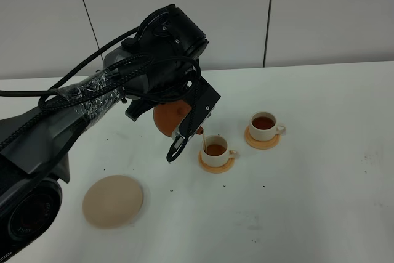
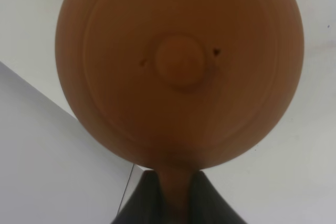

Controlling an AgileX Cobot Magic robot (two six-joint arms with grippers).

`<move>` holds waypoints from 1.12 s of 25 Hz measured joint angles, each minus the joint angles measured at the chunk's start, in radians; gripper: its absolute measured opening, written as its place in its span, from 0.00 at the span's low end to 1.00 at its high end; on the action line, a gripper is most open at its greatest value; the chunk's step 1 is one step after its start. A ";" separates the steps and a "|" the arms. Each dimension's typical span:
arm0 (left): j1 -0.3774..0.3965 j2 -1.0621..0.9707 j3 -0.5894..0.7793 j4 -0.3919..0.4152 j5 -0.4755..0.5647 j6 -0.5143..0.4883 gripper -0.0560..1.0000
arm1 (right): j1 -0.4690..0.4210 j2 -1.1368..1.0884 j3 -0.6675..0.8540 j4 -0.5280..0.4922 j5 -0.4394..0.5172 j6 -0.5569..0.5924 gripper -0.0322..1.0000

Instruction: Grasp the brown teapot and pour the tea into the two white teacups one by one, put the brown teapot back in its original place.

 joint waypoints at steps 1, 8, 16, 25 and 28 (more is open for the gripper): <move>0.000 0.000 0.000 0.000 0.000 0.000 0.21 | 0.000 0.000 0.000 0.000 0.000 0.000 0.26; 0.000 0.000 0.000 0.000 0.009 0.000 0.21 | 0.000 0.000 0.000 0.000 0.000 0.000 0.26; 0.000 0.000 0.000 0.006 0.011 0.000 0.21 | 0.000 0.000 0.000 0.000 0.000 0.000 0.26; 0.000 0.000 0.000 0.023 -0.001 0.000 0.21 | 0.000 0.000 0.000 0.000 0.000 0.000 0.26; 0.000 0.000 0.000 0.023 -0.013 0.000 0.21 | 0.000 0.000 0.000 0.000 0.000 0.000 0.26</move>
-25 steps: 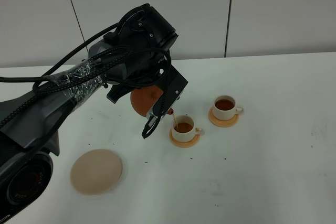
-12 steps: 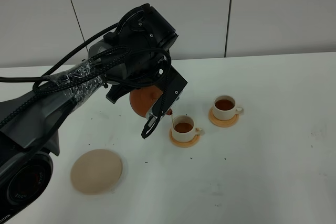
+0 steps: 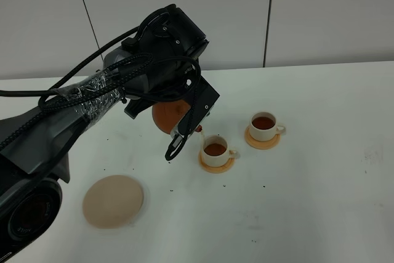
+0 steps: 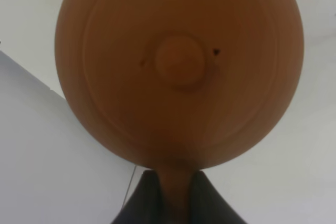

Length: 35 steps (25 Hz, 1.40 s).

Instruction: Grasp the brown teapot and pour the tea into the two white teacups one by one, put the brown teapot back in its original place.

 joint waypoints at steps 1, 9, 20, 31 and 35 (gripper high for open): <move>0.000 0.000 0.000 0.000 -0.004 0.000 0.21 | 0.000 0.000 0.000 0.000 0.000 0.000 0.26; 0.000 0.000 0.000 -0.003 -0.023 -0.001 0.21 | 0.000 0.000 0.000 0.000 0.000 0.000 0.26; 0.000 0.012 0.001 -0.017 -0.040 -0.010 0.21 | 0.000 0.000 0.000 0.000 -0.001 0.000 0.26; 0.000 0.012 0.001 -0.022 -0.042 -0.018 0.21 | 0.000 0.000 0.000 0.000 -0.001 0.000 0.26; 0.000 0.012 0.001 -0.022 -0.042 -0.020 0.21 | 0.000 0.000 0.000 0.000 -0.001 0.000 0.26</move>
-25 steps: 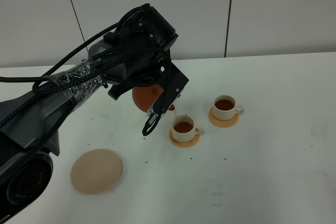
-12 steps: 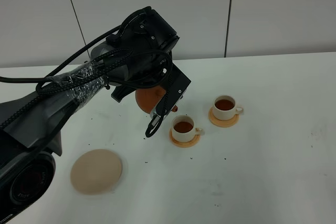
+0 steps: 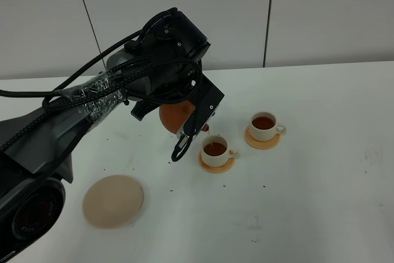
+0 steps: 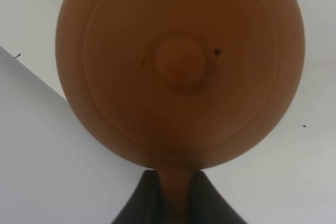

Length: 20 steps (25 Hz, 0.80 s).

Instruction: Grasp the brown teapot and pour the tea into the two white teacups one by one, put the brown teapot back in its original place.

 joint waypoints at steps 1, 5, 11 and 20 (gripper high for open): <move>0.000 0.000 0.000 0.000 0.000 -0.001 0.21 | 0.000 0.000 0.000 0.000 0.000 0.000 0.26; -0.002 0.000 0.000 0.000 0.000 -0.002 0.21 | 0.000 0.000 0.000 0.000 0.000 0.000 0.26; -0.010 0.000 0.000 0.000 -0.001 -0.002 0.21 | 0.000 0.000 0.000 0.000 0.000 0.000 0.26; -0.010 0.000 0.000 0.000 -0.001 0.006 0.21 | 0.000 0.000 0.000 0.000 0.000 0.000 0.26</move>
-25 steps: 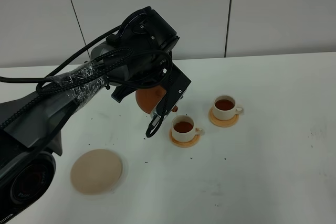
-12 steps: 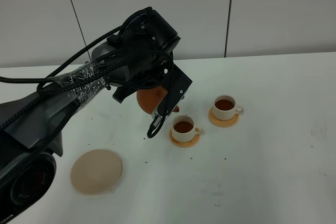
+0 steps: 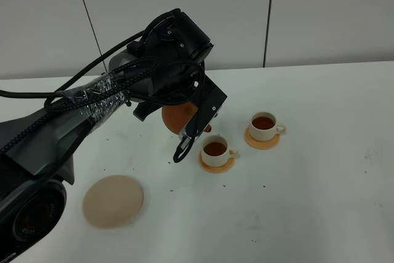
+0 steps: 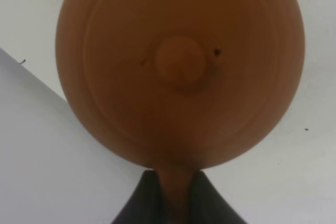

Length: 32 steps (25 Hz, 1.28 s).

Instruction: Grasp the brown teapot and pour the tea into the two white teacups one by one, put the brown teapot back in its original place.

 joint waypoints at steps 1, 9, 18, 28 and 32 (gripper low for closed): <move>0.000 0.000 0.000 0.000 0.000 0.005 0.21 | 0.000 0.000 0.000 0.000 0.000 0.000 0.26; 0.000 0.000 0.000 0.000 -0.015 0.043 0.21 | 0.000 0.000 0.000 -0.023 0.000 0.000 0.26; -0.001 0.000 0.000 0.009 -0.035 0.066 0.21 | 0.000 0.000 0.000 -0.027 0.001 0.000 0.26; -0.020 0.000 0.000 0.053 -0.037 0.066 0.21 | 0.000 0.000 0.000 -0.030 0.001 0.000 0.26; -0.020 0.000 0.000 0.053 -0.033 0.066 0.21 | 0.000 0.000 0.000 -0.030 0.001 0.000 0.26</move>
